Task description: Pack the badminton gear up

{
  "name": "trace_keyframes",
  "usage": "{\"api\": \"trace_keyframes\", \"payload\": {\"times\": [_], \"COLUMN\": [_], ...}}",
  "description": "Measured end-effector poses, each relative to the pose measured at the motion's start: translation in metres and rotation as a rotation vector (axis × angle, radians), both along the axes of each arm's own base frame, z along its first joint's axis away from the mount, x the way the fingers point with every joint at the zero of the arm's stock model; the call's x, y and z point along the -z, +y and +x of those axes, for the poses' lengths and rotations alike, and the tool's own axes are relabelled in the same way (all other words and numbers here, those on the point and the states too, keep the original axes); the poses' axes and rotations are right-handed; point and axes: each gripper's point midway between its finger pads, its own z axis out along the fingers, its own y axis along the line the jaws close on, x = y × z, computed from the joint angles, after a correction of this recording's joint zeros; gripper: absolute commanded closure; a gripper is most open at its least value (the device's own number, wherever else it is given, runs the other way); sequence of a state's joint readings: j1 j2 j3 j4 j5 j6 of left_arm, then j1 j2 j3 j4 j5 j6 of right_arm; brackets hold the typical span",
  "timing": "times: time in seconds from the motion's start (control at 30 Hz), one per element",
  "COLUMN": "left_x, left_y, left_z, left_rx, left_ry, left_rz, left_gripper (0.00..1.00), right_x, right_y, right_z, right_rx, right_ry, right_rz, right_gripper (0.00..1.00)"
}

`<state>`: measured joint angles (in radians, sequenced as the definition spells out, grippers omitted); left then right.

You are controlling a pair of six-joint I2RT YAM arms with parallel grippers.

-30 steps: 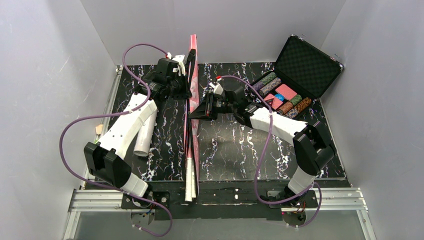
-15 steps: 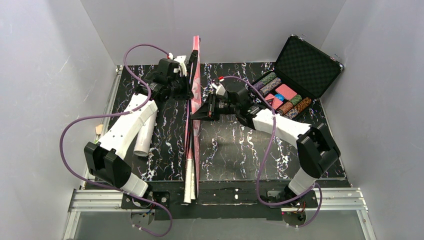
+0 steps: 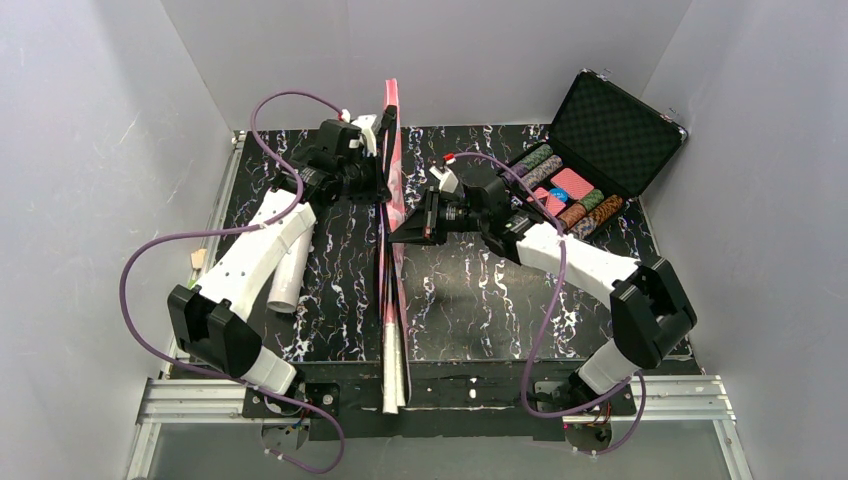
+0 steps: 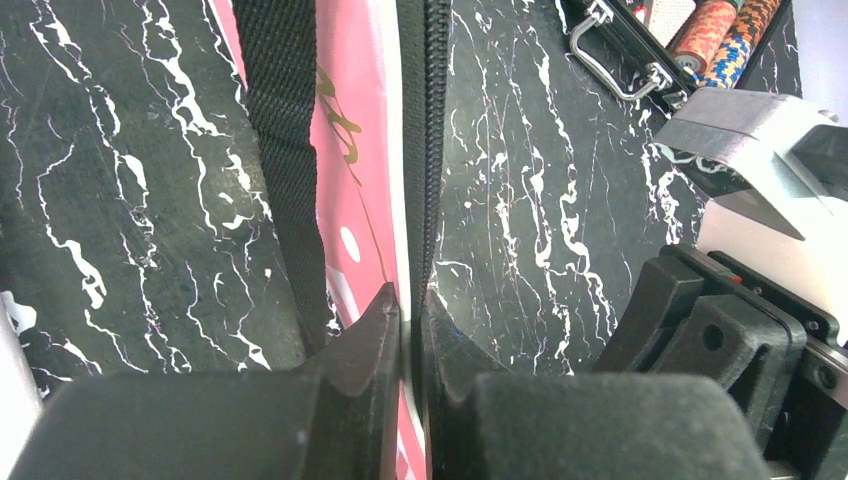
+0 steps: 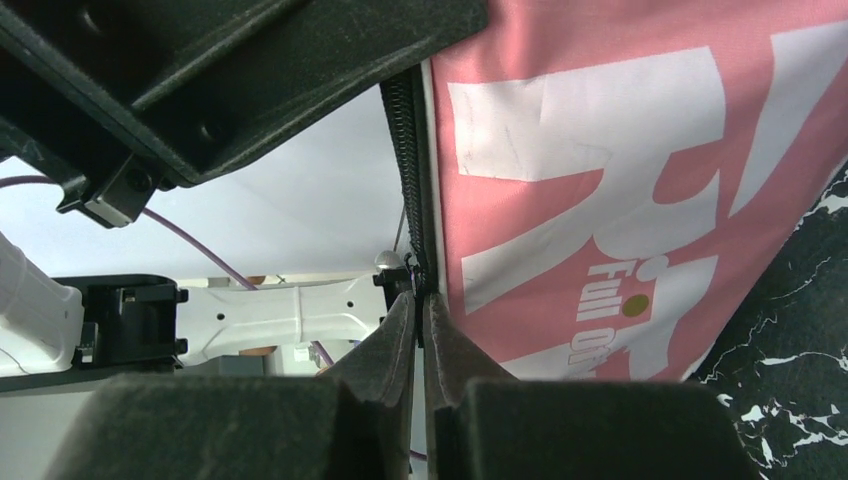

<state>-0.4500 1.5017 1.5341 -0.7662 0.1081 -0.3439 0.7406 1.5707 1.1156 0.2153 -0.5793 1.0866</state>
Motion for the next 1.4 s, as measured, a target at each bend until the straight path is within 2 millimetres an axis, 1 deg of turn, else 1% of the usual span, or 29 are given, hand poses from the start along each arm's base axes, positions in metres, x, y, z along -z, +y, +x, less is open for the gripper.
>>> {"api": "trace_keyframes", "payload": {"times": [0.2, 0.47, 0.57, 0.63, 0.77, 0.83, 0.9, 1.03, 1.2, 1.3, 1.4], "left_x": [0.004, 0.011, 0.014, 0.015, 0.008, 0.003, 0.001, 0.001, -0.001, -0.005, -0.003], "left_y": [-0.002, 0.000, 0.000, 0.001, 0.005, 0.007, 0.009, 0.013, 0.019, 0.026, 0.036], "left_z": [-0.008, -0.017, -0.022, -0.022, -0.009, -0.002, 0.002, 0.005, 0.011, 0.025, 0.036], "left_rx": [0.014, 0.028, 0.035, 0.034, 0.004, -0.012, -0.026, -0.042, -0.062, -0.093, -0.128], "left_ry": [0.029, 0.070, 0.085, 0.086, 0.033, 0.006, -0.013, -0.023, -0.035, -0.042, -0.037], "left_rz": [0.000, 0.018, 0.030, 0.040, 0.045, 0.043, 0.045, 0.055, 0.074, 0.073, 0.080], "left_gripper": [1.00, 1.00, 1.00, 1.00, 1.00, 1.00, 1.00, 1.00, 1.00, 1.00, 1.00], "right_x": [-0.001, 0.008, 0.014, 0.017, 0.030, 0.038, 0.042, 0.043, 0.048, 0.047, 0.048], "right_y": [-0.002, 0.002, 0.003, 0.003, -0.003, -0.008, -0.013, -0.016, -0.019, -0.025, -0.034], "right_z": [-0.010, -0.022, -0.030, -0.039, -0.070, -0.080, -0.084, -0.085, -0.093, -0.105, -0.121], "right_rx": [-0.020, -0.040, -0.058, -0.086, -0.169, -0.191, -0.197, -0.203, -0.234, -0.260, -0.285], "right_ry": [-0.013, -0.011, -0.011, -0.002, 0.036, 0.049, 0.050, 0.044, 0.047, 0.041, 0.037], "right_rz": [-0.019, -0.055, -0.080, -0.099, -0.161, -0.201, -0.224, -0.236, -0.256, -0.273, -0.287], "right_gripper": [0.99, 0.99, 0.99, 0.99, 0.99, 0.99, 0.99, 0.99, 0.99, 0.99, 0.99]}}
